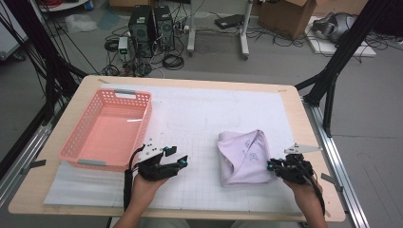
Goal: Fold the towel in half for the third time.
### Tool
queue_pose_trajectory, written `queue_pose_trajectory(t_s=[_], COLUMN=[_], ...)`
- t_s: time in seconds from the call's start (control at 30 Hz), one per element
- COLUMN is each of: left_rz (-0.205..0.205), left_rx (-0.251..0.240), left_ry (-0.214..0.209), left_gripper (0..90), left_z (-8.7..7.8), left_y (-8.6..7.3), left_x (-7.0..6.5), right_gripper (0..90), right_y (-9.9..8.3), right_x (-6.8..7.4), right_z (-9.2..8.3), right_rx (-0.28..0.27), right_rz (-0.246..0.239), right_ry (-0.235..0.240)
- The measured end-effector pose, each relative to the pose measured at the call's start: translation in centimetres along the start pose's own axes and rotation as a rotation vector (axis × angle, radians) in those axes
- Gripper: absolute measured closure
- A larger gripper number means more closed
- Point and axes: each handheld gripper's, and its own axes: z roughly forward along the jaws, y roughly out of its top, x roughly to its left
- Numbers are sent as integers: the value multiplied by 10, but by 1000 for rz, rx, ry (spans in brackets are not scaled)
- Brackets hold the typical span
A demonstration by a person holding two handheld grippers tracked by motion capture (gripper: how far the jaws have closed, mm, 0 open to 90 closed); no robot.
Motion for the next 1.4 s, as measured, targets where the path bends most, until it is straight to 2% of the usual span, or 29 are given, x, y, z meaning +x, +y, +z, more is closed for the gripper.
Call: queue_pose_trajectory(t_s=[0.07, 0.1, 0.13, 0.17, 0.2, 0.27, 0.3, 0.43, 0.5, 0.57, 0.6, 0.63, 0.7, 0.8, 0.9, 0.97, 1.07, 1.2, 1.3, 1.4], left_rz=[-1, 1, 1, -2, -1, -3, -4, -5, -6, -8, -7, -7, -4, -7, -11, -8, -8, -5, -6, -10], left_rx=[-3, -1, 0, 2, 4, 7, 8, 6, 6, 4, 5, 4, 3, 4, 3, 3, 4, 11, 13, 14], left_ry=[2, 3, 3, 5, 4, 8, 8, 13, 17, 18, 19, 19, 21, 25, 25, 24, 22, 19, 18, 21], left_gripper=[417, 417, 417, 417, 417, 418, 418, 420, 420, 420, 420, 420, 420, 420, 420, 420, 420, 420, 420, 420], left_z=[-1, -1, -1, -1, -1, -1, 0, -1, -2, -2, -2, -2, -2, -2, -2, -2, -2, -1, 0, -1], left_y=[-1, -1, -2, -2, -3, -4, -4, -4, -4, -5, -5, -5, -5, -5, -5, -5, -5, -6, -7, -7], left_x=[0, 0, 0, 0, 0, 0, 0, 1, 2, 2, 2, 2, 2, 2, 3, 3, 2, 1, 2, 3], right_gripper=[561, 545, 538, 563, 633, 819, 833, 843, 842, 825, 764, 670, 577, 513, 498, 485, 478, 445, 457, 606], right_y=[2, 2, 0, -1, -3, -4, -3, 5, 5, 1, -3, -6, -7, 4, 15, 25, 44, 67, 81, 83], right_x=[-1, -2, -2, 0, 2, 3, 4, 4, 2, -1, -3, -4, -7, -3, 4, 10, 18, 24, 31, 36], right_z=[0, 3, 10, 13, 19, 20, 17, -4, -10, -8, -4, -1, -1, -12, -14, -9, 8, 31, 51, 74], right_rx=[-41, -33, 0, 19, 45, 42, 26, -34, -8, 52, 79, 82, 50, -53, -118, -137, -119, -110, -65, 42], right_rz=[57, 81, 85, 80, 71, 68, 56, 35, 17, 27, 34, 41, 68, 47, 17, -11, -84, -100, -131, -184], right_ry=[50, 73, 81, 86, 108, 158, 161, 107, 44, 18, 10, -6, -6, -16, 20, 41, 58, 88, 112, 96])
